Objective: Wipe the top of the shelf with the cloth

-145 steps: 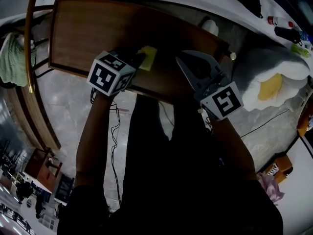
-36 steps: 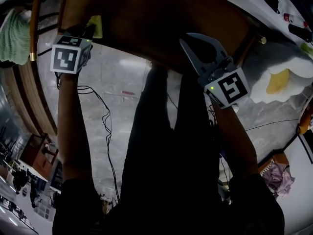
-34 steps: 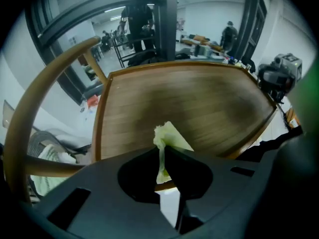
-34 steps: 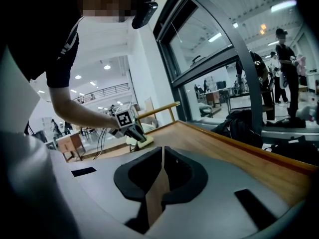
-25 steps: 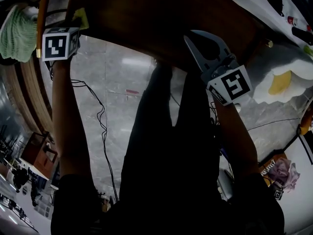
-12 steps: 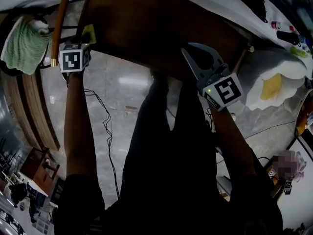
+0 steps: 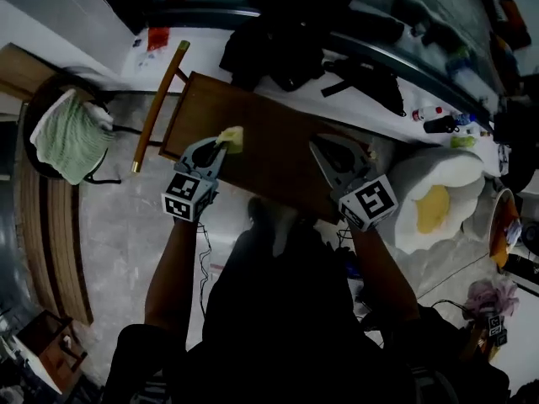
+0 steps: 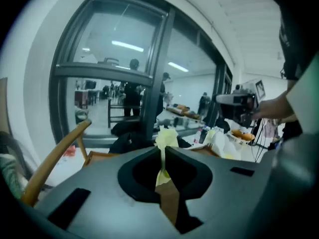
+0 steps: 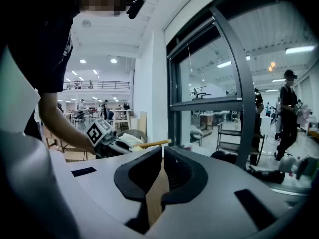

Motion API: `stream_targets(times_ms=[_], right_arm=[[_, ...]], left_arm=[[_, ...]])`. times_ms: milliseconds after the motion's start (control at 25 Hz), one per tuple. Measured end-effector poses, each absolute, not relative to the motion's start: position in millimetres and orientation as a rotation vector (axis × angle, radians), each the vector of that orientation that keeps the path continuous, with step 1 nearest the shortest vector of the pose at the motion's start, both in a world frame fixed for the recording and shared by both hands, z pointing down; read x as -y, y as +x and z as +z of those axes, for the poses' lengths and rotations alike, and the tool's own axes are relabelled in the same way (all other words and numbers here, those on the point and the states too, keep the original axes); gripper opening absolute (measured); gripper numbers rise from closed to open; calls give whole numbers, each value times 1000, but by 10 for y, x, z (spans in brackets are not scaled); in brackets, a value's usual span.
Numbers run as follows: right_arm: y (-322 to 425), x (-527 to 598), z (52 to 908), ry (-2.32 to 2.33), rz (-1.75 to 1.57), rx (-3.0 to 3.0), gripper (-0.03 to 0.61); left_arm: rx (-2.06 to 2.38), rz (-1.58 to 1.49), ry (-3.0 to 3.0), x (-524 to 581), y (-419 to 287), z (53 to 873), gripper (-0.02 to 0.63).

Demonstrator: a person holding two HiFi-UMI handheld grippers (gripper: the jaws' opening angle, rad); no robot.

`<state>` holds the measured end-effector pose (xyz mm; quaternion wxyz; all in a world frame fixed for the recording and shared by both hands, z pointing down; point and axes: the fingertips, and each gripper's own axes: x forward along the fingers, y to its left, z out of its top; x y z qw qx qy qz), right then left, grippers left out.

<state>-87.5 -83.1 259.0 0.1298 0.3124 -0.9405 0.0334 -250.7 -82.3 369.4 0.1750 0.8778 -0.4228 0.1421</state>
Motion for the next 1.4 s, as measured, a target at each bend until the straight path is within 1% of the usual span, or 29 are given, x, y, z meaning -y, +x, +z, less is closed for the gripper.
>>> stream_targets(times_ms=[120, 240, 400, 560, 800, 1000, 1280, 1400], right_arm=[[-842, 822, 2202, 903, 42, 2773, 26], [-745, 722, 1873, 908, -7, 2816, 26], [-648, 492, 1605, 875, -30, 2858, 26], [-552, 298, 1244, 800, -73, 2915, 26], [-236, -230, 787, 735, -140, 2994, 26], [125, -728, 616, 741, -126, 3009, 26], [546, -1323, 823, 751, 46, 3017, 26], [622, -1536, 911, 720, 45, 3053, 26]], left_arm=[[1172, 262, 2597, 802, -2237, 3034, 31], [1125, 195, 2737, 644, -1963, 2472, 31], [1084, 129, 2863, 356, -1741, 1867, 31], [1075, 38, 2862, 162, -1602, 1344, 31], [1057, -15, 2855, -302, -1339, 1078, 31], [998, -17, 2830, -699, -1002, 984, 31], [950, -2, 2796, -1289, -528, 997, 31], [914, 40, 2795, -1568, -370, 1058, 31]])
